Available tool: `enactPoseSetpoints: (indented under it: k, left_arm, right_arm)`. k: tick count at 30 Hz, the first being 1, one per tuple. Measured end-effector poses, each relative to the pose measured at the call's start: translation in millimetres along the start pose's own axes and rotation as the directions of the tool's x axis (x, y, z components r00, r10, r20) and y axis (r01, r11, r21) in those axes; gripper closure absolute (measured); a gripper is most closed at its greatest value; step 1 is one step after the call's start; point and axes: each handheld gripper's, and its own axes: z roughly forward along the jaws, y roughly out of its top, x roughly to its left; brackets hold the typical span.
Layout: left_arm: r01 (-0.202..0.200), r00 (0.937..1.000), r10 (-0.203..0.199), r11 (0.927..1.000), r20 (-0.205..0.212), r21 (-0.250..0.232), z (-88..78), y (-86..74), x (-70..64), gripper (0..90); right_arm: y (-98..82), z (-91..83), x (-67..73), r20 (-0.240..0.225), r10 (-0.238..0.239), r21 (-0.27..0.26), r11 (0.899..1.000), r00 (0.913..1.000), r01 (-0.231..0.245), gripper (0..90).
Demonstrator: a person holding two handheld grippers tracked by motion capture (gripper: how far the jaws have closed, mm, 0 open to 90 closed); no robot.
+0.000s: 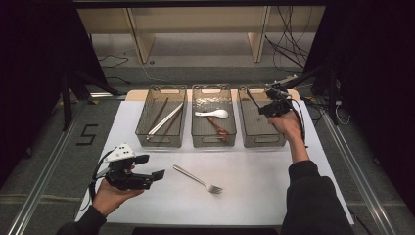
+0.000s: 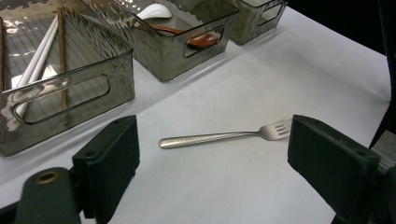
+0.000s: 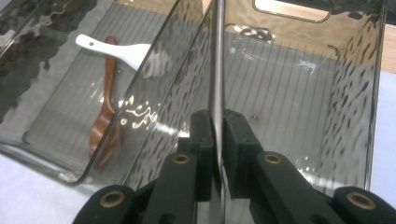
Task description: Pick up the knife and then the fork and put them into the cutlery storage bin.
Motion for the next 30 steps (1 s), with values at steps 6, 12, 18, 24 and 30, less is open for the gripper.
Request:
enactPoseSetpoints:
  k: [6,12,18,24,30]
  left_arm:
    - [-0.004,1.0000,0.004,1.0000,0.006,0.002,0.0,-0.5,0.5,16.7]
    - [-0.005,0.9999,0.005,1.0000,0.009,0.002,-0.8,-1.1,0.8,16.7]
    - [-0.005,0.9999,0.005,1.0000,0.011,0.002,-0.6,-1.3,0.1,16.7]
    - [-0.010,0.9999,0.010,0.9999,0.014,0.009,0.0,-2.0,0.1,16.7]
    - [-0.008,0.9999,0.008,0.9999,0.013,0.009,-0.6,-2.4,-0.2,16.7]
  right_arm:
    - [8.2,10.4,-0.9,0.018,0.005,0.014,1.000,0.9998,-0.005,83.6]
    - [9.4,23.9,-1.7,0.052,-0.003,0.049,0.999,0.9987,0.000,83.6]
    - [10.2,33.9,-0.8,0.071,-0.019,0.068,0.998,0.9973,0.014,83.4]
    - [11.5,41.5,1.7,0.115,-0.060,0.036,0.998,0.9915,0.057,75.2]
    - [13.1,32.0,-1.2,0.092,-0.049,-0.002,0.999,0.9946,0.050,65.3]
